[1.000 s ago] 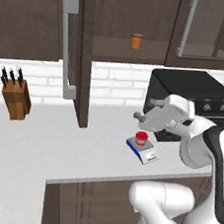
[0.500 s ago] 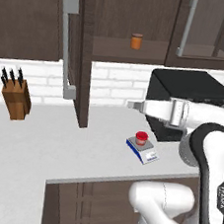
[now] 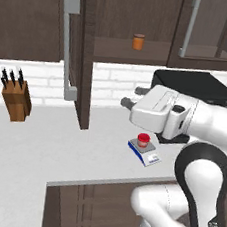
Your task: Pick the jam and place it on the digital scale for weighing, and close the cabinet.
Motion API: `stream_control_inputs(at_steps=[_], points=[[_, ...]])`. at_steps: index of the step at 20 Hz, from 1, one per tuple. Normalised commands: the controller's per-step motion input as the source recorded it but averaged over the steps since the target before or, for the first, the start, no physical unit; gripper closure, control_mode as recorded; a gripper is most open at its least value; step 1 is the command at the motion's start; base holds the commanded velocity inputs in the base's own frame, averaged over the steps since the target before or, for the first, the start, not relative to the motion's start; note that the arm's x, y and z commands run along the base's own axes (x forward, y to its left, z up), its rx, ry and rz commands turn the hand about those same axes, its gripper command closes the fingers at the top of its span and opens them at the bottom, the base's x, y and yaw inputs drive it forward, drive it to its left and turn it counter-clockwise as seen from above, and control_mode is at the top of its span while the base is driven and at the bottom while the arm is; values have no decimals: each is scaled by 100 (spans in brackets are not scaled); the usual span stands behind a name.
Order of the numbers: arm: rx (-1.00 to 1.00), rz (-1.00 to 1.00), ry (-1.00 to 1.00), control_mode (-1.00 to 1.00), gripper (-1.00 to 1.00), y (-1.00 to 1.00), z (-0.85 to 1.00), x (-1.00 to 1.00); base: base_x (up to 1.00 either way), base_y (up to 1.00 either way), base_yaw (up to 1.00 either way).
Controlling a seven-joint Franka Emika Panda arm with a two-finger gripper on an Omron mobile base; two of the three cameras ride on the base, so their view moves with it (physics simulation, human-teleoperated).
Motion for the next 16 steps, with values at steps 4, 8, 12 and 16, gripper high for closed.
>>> stream_control_inputs(at_steps=[4,8,12,16], points=[[0,-22,-39,-100,-100,10,-16,-100,0,0,0],[0,-25,-44,-100,-100,95,-84,-60,0,0,0],[13,-31,-34,-100,-100,100,-100,3,0,0,0],[25,-31,-42,-100,-100,100,-100,0,0,0,0]])
